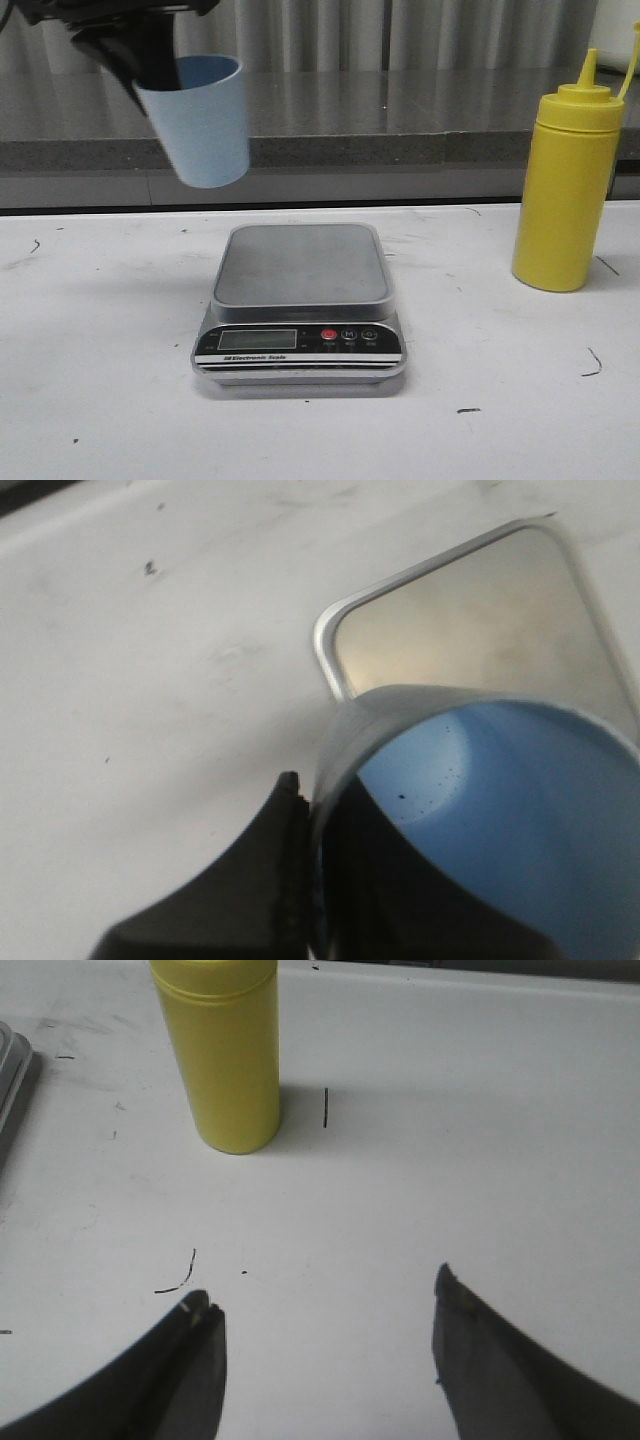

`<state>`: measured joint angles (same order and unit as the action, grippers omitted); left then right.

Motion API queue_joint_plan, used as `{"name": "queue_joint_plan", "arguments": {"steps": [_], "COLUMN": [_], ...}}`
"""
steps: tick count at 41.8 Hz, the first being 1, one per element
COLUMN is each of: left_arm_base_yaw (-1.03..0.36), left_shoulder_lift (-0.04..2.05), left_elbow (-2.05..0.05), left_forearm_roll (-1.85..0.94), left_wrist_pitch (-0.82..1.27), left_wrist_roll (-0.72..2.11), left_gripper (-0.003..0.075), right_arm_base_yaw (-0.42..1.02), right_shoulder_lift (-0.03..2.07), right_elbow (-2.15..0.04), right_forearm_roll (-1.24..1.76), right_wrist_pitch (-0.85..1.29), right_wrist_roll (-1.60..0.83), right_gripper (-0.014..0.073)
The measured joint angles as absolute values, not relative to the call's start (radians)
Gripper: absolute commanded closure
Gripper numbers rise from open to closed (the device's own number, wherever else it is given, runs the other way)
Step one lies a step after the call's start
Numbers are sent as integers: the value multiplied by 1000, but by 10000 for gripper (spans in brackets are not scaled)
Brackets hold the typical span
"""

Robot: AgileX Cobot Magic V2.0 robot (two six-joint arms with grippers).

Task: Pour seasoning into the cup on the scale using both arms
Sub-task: 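Lift the blue cup with the left gripper and set it on the scale, then open the left gripper and raise it away from the cup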

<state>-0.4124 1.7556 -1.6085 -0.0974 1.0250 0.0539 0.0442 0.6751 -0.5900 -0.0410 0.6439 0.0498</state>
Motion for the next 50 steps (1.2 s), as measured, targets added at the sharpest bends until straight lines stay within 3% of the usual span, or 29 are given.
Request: {"name": "queue_joint_plan", "arguments": {"steps": [13, 31, 34, 42, 45, 50], "left_arm_base_yaw": [-505, -516, -516, -516, -516, -516], "left_shoulder_lift": [1904, 2029, 2033, 2033, 2033, 2031], "left_elbow": [-1766, -1783, -1783, -1784, -1784, -1787], "left_forearm_roll": [-83, -83, -83, -83, -90, -94], "left_wrist_pitch": [1048, 1044, 1044, 1046, 1048, 1052], "left_wrist_roll": [0, 0, 0, 0, 0, 0], "left_gripper": [740, 735, 682, 360, 325, 338], "right_arm_base_yaw": [44, 44, 44, 44, 44, 44], "right_shoulder_lift": [675, 675, 675, 675, 675, 675], "right_elbow": [-590, -590, -590, -590, -590, -590], "right_forearm_roll": [-41, -41, -41, -41, -41, -41], "right_wrist_pitch": [644, 644, 644, 644, 644, 644], "right_wrist_roll": [50, 50, 50, 50, 50, 50], "right_gripper": [118, 118, 118, 118, 118, 118]}}
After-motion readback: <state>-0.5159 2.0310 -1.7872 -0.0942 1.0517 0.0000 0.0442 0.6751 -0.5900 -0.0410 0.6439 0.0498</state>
